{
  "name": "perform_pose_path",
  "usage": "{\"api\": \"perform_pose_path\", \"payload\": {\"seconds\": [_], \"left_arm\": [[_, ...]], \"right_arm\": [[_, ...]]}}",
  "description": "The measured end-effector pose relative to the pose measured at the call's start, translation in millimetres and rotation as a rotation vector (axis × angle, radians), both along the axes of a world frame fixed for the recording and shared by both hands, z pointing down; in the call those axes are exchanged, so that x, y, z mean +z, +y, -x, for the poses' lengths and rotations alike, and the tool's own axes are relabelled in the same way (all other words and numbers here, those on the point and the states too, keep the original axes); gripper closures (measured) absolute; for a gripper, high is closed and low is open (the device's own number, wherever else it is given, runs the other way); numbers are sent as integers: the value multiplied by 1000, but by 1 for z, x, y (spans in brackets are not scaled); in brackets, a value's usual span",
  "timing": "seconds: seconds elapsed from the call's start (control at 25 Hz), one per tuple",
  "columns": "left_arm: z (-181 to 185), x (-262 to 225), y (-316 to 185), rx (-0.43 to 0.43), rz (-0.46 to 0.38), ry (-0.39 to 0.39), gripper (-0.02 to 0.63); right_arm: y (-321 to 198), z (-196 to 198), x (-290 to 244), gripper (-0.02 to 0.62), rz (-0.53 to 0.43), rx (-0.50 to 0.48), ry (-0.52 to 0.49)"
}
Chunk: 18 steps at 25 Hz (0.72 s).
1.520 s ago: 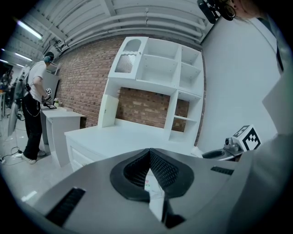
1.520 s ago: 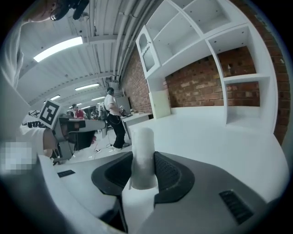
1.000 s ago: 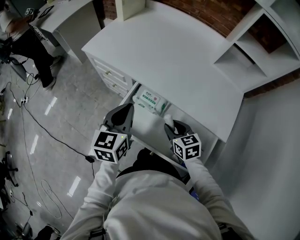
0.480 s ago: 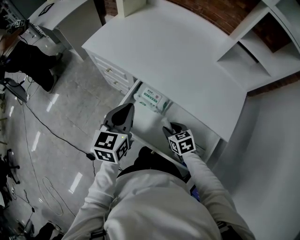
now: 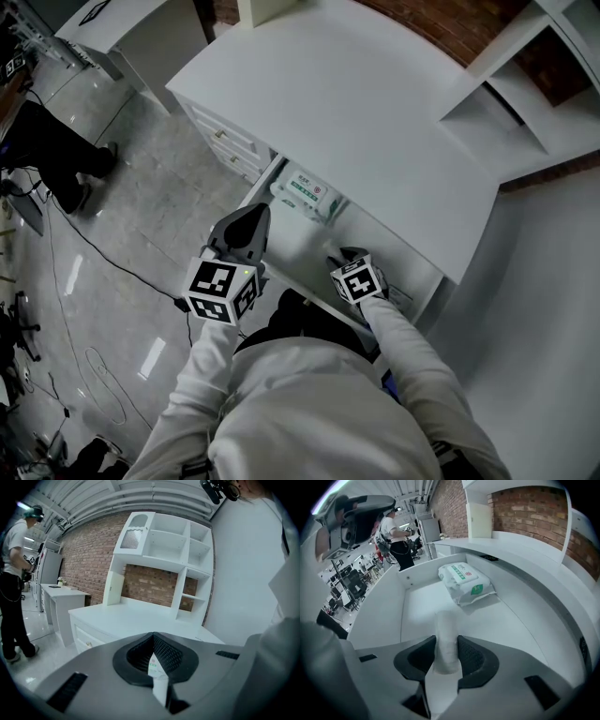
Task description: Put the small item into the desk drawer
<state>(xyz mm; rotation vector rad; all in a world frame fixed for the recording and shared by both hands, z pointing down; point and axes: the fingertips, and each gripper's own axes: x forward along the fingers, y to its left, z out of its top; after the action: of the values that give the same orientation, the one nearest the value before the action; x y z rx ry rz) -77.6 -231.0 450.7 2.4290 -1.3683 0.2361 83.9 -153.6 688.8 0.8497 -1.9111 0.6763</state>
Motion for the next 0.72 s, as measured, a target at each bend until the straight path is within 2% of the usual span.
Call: {"api": "perform_pose_path", "payload": {"seconds": [0.72], "left_arm": [[-4, 3, -1, 10, 10, -11, 589]], "right_arm": [[10, 0, 21, 434, 59, -99, 97]]}}
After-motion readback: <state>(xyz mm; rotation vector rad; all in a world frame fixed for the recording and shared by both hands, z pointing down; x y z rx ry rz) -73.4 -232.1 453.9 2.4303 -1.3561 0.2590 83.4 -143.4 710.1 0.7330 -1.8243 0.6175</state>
